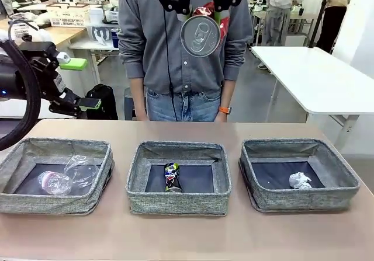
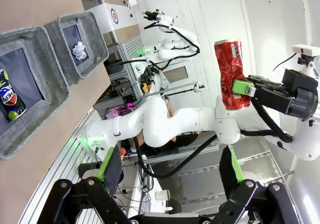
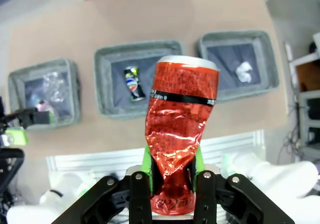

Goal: Sort the waste into the appropriate baskets.
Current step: Pick up the waste item pointed out by the person, then place the picked waste into the Fabric basket indicated by the person.

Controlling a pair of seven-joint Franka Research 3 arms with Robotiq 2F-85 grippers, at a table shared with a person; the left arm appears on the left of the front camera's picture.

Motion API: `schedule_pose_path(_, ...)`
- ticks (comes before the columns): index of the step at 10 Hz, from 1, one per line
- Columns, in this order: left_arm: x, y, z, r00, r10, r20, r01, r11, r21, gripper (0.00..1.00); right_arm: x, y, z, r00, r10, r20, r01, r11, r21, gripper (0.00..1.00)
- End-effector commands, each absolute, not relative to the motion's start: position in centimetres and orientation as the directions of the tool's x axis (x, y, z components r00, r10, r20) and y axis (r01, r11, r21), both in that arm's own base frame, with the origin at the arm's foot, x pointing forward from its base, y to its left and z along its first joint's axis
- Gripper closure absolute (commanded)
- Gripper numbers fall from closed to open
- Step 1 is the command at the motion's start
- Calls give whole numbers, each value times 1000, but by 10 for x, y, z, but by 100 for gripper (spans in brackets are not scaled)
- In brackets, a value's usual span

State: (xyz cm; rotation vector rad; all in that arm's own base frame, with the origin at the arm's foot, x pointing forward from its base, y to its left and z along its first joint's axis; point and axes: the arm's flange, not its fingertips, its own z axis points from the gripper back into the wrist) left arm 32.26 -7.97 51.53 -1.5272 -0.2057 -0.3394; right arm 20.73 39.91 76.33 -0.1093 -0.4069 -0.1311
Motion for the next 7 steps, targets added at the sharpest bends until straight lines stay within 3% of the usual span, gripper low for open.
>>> schedule_pose_path(1,318,-82,514,930,-81,359,359,-13,-933,0,206,398,765,907,-107,407,152,985,-81,66)
schedule_pose_path(7,318,-82,514,930,-81,359,359,-13,-933,0,206,398,765,907,-107,407,152,985,-81,66)
